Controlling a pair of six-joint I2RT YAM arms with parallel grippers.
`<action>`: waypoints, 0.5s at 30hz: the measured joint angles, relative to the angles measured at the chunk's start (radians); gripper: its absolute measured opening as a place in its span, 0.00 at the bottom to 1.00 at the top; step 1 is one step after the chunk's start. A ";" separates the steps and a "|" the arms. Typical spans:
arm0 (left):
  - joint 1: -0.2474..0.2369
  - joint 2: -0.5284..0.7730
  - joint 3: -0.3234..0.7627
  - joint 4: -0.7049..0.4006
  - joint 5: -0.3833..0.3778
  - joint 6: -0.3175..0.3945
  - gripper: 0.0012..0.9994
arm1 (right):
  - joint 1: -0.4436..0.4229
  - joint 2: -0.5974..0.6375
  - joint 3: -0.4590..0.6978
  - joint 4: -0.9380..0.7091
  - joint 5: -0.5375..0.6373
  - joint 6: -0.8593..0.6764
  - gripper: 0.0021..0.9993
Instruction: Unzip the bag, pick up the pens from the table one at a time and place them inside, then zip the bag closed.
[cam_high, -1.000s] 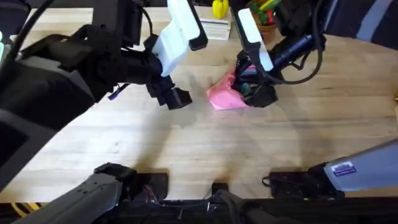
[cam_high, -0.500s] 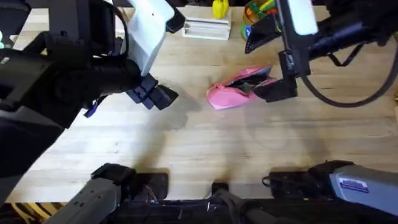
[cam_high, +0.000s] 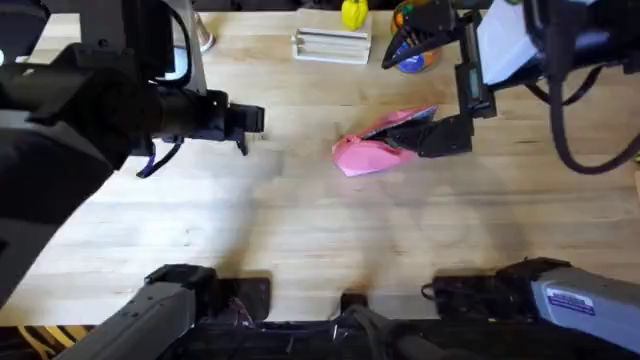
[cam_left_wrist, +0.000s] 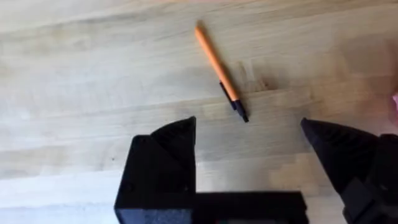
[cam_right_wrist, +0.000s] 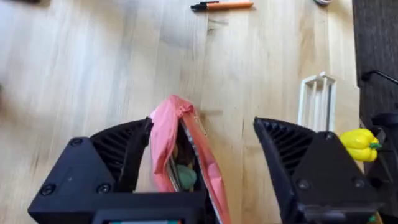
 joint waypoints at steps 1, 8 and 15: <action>0.009 0.018 0.000 0.006 -0.006 -0.031 0.99 | -0.004 -0.007 0.000 0.014 -0.012 0.043 0.99; 0.014 0.138 0.000 0.088 -0.024 -0.134 0.99 | -0.051 -0.018 0.000 0.024 -0.042 0.310 0.99; 0.015 0.272 0.000 0.214 -0.024 -0.210 0.99 | -0.097 -0.020 0.000 0.028 -0.033 0.477 0.99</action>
